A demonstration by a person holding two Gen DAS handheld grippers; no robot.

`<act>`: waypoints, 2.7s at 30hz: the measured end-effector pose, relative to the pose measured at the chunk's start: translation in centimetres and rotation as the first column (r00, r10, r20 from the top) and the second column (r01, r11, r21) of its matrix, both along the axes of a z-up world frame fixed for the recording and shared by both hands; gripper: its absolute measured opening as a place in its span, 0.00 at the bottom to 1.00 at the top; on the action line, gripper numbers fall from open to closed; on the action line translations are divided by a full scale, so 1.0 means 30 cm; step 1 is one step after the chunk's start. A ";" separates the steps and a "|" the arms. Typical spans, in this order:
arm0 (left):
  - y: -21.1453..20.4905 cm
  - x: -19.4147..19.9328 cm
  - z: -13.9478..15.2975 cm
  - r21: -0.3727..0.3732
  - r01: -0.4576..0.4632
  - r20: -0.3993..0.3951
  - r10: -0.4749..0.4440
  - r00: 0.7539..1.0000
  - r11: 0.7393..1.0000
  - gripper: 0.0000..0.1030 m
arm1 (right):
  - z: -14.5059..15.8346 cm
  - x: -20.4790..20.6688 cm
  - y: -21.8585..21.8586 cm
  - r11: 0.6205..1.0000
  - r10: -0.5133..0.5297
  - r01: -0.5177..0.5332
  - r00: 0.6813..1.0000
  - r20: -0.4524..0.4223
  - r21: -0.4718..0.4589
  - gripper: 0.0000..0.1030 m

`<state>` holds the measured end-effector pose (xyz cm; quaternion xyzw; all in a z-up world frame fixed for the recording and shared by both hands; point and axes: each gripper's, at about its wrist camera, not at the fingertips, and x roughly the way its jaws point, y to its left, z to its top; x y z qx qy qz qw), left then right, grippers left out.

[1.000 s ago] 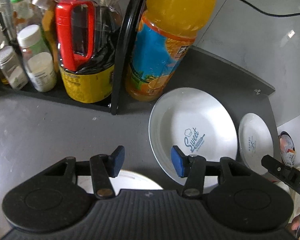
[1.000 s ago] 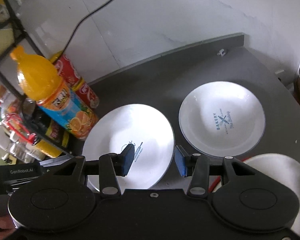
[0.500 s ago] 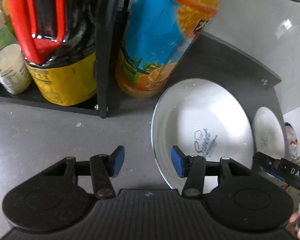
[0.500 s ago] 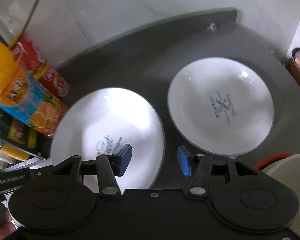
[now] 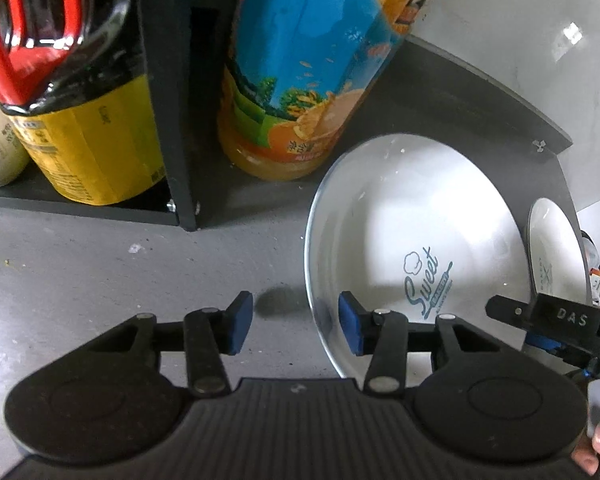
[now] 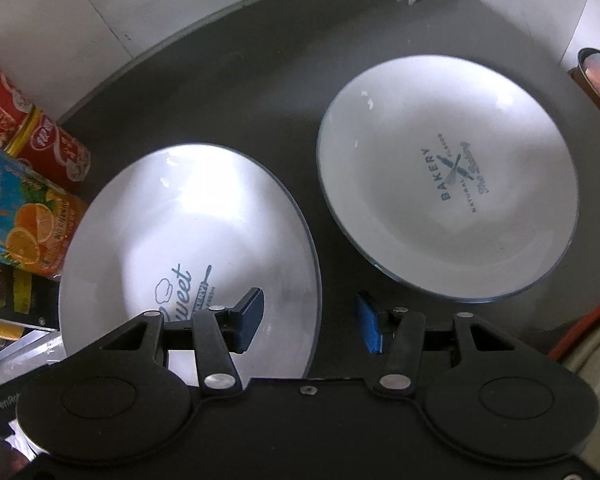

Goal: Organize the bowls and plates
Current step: 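Close the left tool on the rim of the 'Sweet' plate, then lift the 'Sweet' plate with the left tool toward the other white plate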

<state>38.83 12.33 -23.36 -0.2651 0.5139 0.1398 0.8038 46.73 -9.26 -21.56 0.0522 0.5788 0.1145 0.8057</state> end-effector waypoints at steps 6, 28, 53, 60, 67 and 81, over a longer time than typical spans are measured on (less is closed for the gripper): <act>-0.015 0.008 -0.009 -0.026 0.004 0.057 -0.003 0.998 1.000 0.39 | -0.012 0.008 0.008 1.000 -0.015 0.015 1.000 0.012 0.000 0.49; 0.010 -0.039 -0.009 -0.130 -0.103 0.062 0.112 0.992 0.986 0.11 | 0.020 0.008 -0.037 0.996 -0.028 0.027 1.000 0.012 0.081 0.17; 0.050 -0.237 0.130 -0.139 -0.186 0.127 0.204 0.971 0.973 0.07 | 0.187 -0.118 -0.082 0.976 0.063 -0.080 0.994 0.093 0.203 0.07; 0.031 -0.316 0.180 -0.120 -0.217 0.148 0.234 0.961 0.969 0.07 | 0.235 -0.181 -0.081 0.965 0.106 -0.130 0.988 0.117 0.230 0.07; 0.012 -0.438 0.230 -0.096 -0.238 0.175 0.252 0.952 0.966 0.08 | 0.271 -0.257 -0.087 0.949 0.162 -0.192 0.978 0.134 0.250 0.07; -0.015 -0.665 0.245 -0.071 -0.335 0.162 0.342 0.926 0.940 0.08 | 0.274 -0.426 -0.069 0.914 0.287 -0.319 0.945 0.157 0.250 0.08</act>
